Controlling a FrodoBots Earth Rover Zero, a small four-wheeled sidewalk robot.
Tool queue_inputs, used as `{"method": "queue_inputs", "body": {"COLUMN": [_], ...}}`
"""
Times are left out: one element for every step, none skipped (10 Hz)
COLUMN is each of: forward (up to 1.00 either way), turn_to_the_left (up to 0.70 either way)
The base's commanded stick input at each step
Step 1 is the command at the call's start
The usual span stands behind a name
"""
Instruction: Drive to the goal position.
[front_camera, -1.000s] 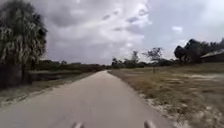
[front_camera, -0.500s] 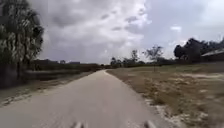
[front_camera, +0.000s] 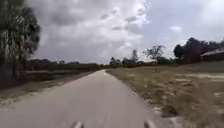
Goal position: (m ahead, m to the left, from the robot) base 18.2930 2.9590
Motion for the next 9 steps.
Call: {"method": "queue_inputs", "body": {"forward": [0.85, 0.85, 0.85, 0.85, 0.85, 0.85, 0.85, 0.85, 0.85], "turn_to_the_left": [0.00, 0.00, 0.00, 0.00, 0.00, 0.17, 0.34, 0.04, 0.00]}}
